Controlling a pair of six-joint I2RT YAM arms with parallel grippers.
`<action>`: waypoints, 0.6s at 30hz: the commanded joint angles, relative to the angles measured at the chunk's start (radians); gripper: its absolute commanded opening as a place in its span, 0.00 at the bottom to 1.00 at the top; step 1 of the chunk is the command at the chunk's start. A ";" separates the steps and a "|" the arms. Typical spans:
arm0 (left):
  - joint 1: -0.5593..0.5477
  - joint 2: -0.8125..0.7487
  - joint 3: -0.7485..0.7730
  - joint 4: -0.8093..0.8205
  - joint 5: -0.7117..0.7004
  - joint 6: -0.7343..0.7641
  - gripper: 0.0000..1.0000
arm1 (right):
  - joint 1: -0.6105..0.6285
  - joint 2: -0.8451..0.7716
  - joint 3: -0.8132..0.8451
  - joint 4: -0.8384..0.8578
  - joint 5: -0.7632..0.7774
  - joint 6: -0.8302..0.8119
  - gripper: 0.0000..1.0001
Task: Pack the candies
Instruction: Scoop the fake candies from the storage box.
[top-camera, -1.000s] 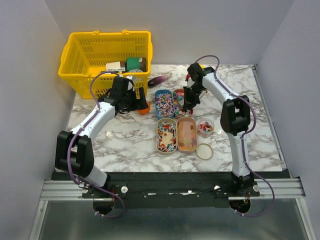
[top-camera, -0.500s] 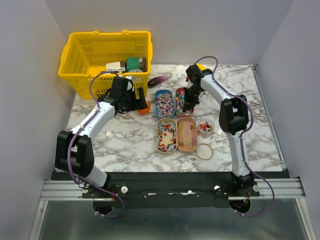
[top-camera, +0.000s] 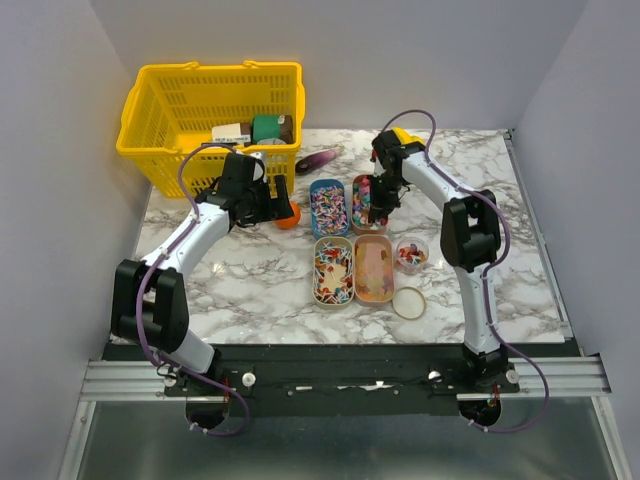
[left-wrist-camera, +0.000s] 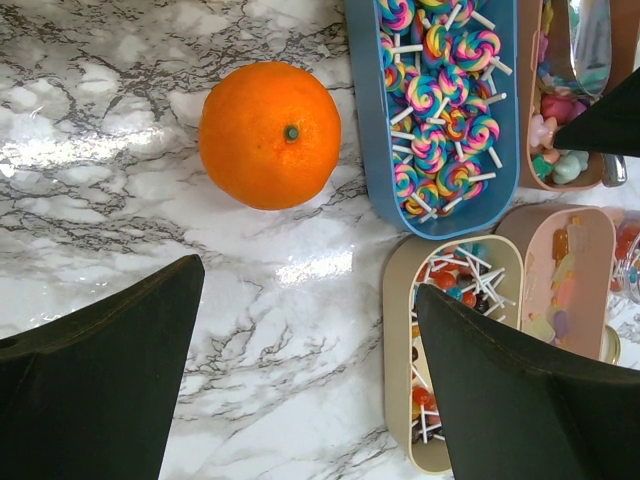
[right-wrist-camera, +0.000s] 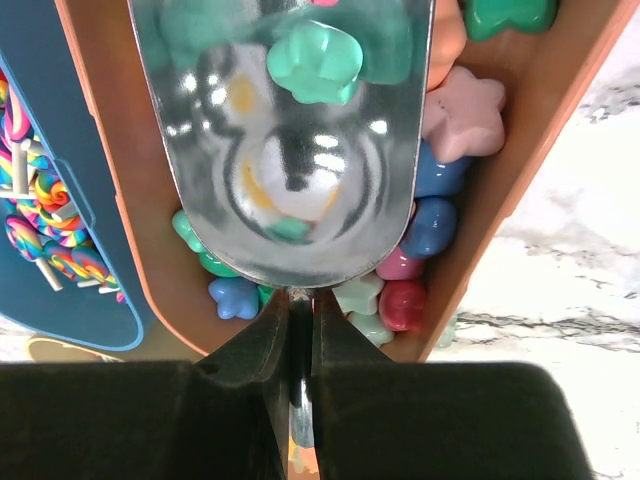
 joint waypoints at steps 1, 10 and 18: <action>0.006 0.011 0.005 -0.004 -0.023 0.015 0.99 | -0.008 -0.002 -0.038 0.021 0.128 -0.056 0.01; 0.009 0.017 0.011 -0.005 -0.023 0.018 0.99 | -0.002 -0.088 -0.110 0.029 0.089 -0.097 0.01; 0.012 0.023 0.014 -0.005 -0.023 0.018 0.99 | 0.007 -0.170 -0.191 0.055 0.046 -0.114 0.01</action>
